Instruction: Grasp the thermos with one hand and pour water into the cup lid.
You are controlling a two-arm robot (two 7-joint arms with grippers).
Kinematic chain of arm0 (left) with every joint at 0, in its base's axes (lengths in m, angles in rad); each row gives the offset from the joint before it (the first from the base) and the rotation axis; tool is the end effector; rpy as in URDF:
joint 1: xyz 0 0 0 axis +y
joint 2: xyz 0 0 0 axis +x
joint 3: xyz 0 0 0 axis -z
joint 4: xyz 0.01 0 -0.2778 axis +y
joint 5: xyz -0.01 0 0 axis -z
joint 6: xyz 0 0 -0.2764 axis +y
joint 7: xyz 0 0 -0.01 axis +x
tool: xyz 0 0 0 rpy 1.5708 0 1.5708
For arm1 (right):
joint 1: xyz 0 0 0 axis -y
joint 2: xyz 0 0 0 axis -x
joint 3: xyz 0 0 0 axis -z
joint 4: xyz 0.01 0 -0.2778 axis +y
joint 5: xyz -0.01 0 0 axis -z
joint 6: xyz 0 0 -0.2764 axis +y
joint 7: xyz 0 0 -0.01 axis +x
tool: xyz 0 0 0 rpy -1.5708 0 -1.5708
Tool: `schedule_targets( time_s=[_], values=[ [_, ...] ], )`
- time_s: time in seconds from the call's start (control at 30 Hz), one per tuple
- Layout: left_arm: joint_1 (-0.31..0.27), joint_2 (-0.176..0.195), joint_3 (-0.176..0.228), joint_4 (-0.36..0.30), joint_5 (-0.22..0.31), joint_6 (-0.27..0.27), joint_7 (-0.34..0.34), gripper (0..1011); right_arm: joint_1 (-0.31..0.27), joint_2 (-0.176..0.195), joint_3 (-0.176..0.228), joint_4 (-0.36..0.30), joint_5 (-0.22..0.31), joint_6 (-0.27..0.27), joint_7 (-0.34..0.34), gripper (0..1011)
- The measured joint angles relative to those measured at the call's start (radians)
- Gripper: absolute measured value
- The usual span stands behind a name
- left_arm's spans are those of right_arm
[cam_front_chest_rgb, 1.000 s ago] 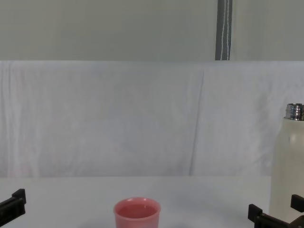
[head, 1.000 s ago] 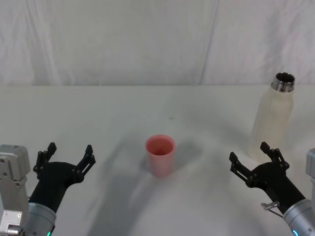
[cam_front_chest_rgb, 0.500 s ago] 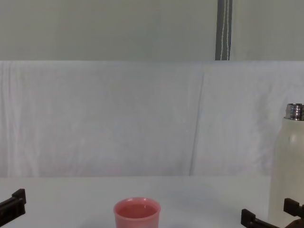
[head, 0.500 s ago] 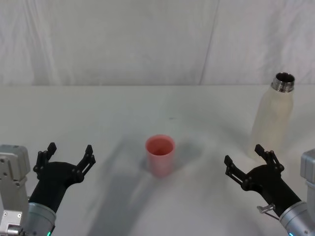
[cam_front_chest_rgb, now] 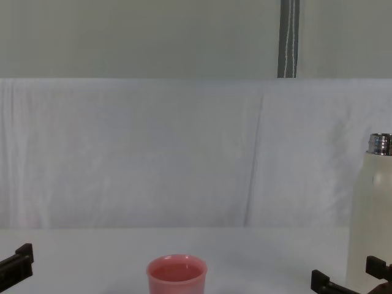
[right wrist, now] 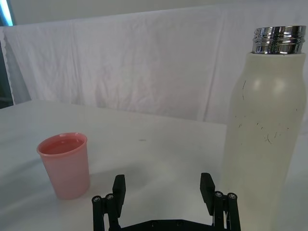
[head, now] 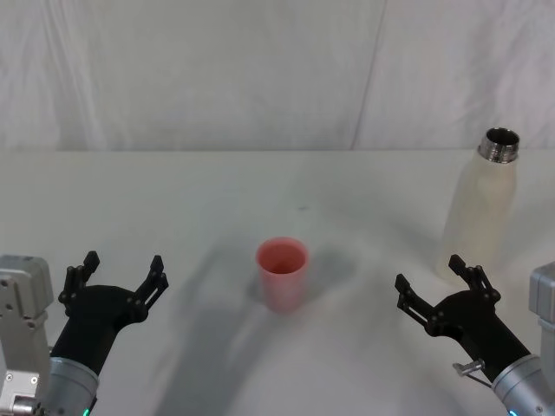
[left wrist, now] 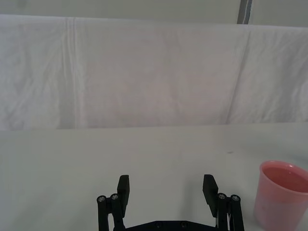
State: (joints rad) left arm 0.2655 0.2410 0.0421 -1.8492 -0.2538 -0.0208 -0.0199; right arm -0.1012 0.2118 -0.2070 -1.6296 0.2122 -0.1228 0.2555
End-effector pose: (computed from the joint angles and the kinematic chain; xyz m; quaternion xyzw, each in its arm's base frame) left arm 0.2238 0.0380 -0.2737 -0.0174 0.0064 0.6616 0.7496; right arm 0.2607 0.0026 -0.3044 0.0228 -0.0046 -0.5237 0.8516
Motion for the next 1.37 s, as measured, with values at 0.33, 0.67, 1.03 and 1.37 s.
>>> schedule_targets(
  time_s=[0.33,0.67,1.03,1.37],
  values=[
    [0.0,0.0,0.0,0.0,0.0,0.0,0.0,1001,0.0,0.0,0.001,0.0,0.0,0.0,-0.001,1001],
    [0.0,0.0,0.0,0.0,0.0,0.0,0.0,1001,0.0,0.0,0.002,0.0,-0.001,0.0,-0.001,1001],
    [0.0,0.0,0.0,0.0,0.0,0.0,0.0,1001,0.0,0.0,0.002,0.0,-0.001,0.0,-0.002,1001],
    [0.0,0.0,0.0,0.0,0.0,0.0,0.0,1001,0.0,0.0,0.002,0.0,-0.001,0.0,-0.002,1001]
  ],
)
